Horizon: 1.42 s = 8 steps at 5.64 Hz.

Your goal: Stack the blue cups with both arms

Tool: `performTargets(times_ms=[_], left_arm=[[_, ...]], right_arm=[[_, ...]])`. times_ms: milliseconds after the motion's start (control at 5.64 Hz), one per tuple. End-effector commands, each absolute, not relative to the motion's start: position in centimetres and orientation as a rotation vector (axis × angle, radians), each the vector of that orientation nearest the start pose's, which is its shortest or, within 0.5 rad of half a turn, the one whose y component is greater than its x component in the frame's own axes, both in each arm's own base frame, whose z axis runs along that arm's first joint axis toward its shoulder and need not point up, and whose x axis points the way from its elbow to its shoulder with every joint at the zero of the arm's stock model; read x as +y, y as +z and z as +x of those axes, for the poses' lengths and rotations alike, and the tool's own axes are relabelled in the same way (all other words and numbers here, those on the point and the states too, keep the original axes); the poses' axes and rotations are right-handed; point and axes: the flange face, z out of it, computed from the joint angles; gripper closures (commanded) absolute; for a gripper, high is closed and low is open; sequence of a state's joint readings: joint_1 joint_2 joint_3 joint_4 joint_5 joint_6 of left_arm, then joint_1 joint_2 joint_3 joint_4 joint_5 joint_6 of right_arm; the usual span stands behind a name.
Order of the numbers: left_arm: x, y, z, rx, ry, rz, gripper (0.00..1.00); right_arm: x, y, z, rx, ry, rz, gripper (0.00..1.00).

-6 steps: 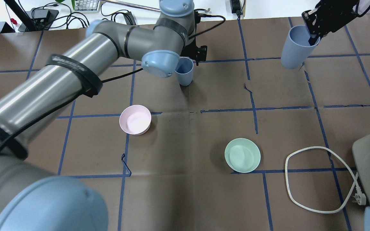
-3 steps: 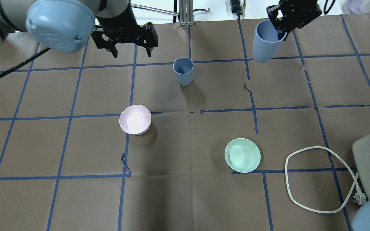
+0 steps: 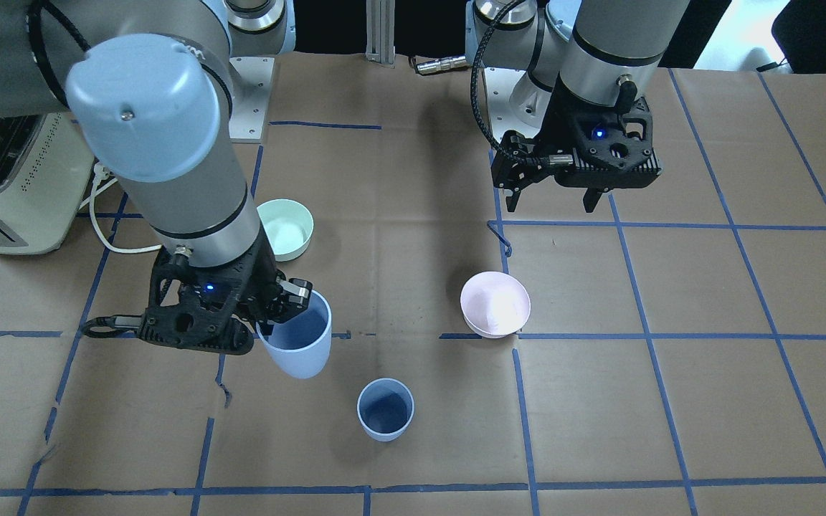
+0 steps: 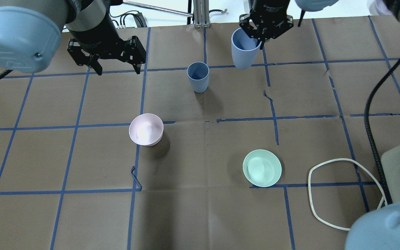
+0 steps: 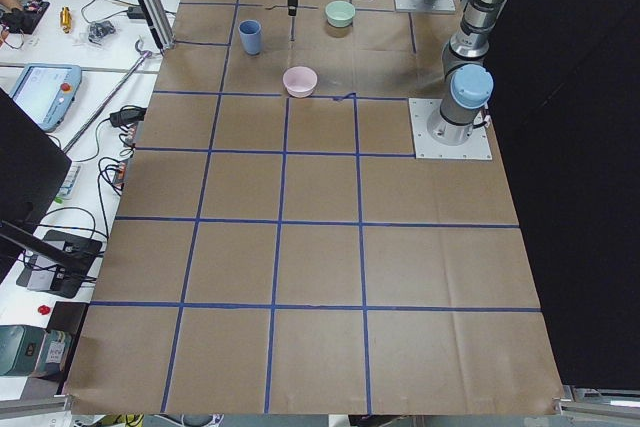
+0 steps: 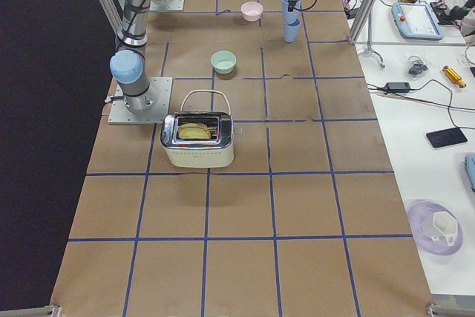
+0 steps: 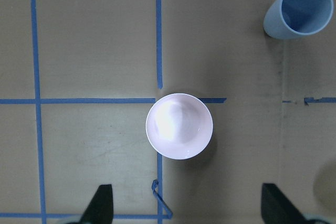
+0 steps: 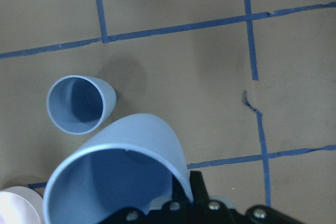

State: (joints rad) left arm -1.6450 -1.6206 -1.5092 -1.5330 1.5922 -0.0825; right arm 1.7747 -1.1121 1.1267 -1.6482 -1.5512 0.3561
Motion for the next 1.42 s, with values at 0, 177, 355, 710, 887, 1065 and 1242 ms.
performTargets(times_ms=[0,177,355,710,887,1065,1242], left_arm=[[-50.0,50.6,-16.0,3.121,0.009,-0.040,0.01],[-49.9,50.7,-16.0,3.121,0.010,-0.045,0.01],[-49.9,50.6,-16.1,3.121,0.012,-0.052,0.01],[-49.9,50.6,-16.1,3.122,0.012,-0.057,0.01],[-49.9,50.6,-16.1,3.120,0.012,-0.060,0.01],[-49.9,50.6,-16.1,3.122,0.012,-0.060,0.01],[-49.9,50.6,-16.1,3.120,0.012,-0.062,0.01]], right_arm=[[-67.0,42.0,34.3,3.075,-0.102,0.316,0.92],[-68.1,40.2,35.1,3.079,-0.082,0.324,0.92],[-68.5,38.6,35.3,3.090,-0.053,0.321,0.92],[-69.2,35.5,35.5,3.110,0.006,0.306,0.92],[-69.5,33.6,35.7,3.118,0.044,0.305,0.92],[-69.8,32.8,35.7,3.118,0.042,0.305,0.92],[-70.1,31.1,35.8,3.113,0.025,0.307,0.88]])
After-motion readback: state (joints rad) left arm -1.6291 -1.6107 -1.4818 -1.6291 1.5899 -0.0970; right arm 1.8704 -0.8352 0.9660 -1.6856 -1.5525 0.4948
